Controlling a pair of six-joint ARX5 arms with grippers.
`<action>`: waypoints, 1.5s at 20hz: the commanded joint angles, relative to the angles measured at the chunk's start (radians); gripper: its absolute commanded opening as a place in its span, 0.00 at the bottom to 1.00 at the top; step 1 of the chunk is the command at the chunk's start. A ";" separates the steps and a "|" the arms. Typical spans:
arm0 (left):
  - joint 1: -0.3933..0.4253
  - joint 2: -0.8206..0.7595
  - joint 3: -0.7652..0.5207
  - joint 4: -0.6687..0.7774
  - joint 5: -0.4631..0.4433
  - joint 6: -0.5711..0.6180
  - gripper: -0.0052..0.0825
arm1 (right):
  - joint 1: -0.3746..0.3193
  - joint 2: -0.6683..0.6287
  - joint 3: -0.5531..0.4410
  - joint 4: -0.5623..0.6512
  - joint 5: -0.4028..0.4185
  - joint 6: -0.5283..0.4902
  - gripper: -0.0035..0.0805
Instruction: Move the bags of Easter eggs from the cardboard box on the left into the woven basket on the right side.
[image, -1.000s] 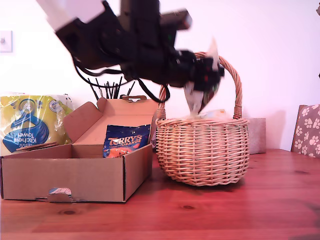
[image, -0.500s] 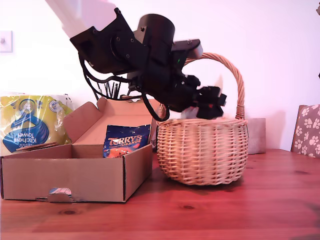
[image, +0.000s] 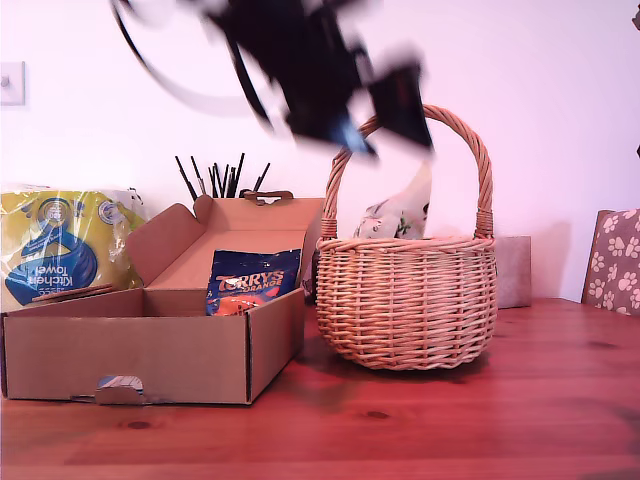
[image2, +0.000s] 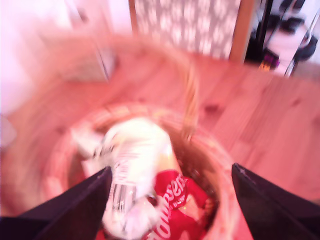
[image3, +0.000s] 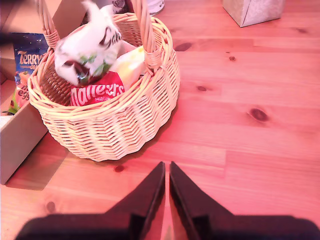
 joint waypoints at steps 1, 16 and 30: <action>-0.001 -0.021 -0.008 -0.058 -0.006 -0.006 0.85 | -0.003 -0.002 -0.024 0.003 -0.005 0.005 0.04; 0.342 -0.098 -0.314 0.013 0.247 0.079 0.03 | -0.003 -0.002 -0.024 0.004 -0.004 0.005 0.04; 0.503 -0.057 -0.465 0.278 0.391 0.001 0.91 | -0.003 -0.002 -0.024 0.004 -0.040 0.005 0.04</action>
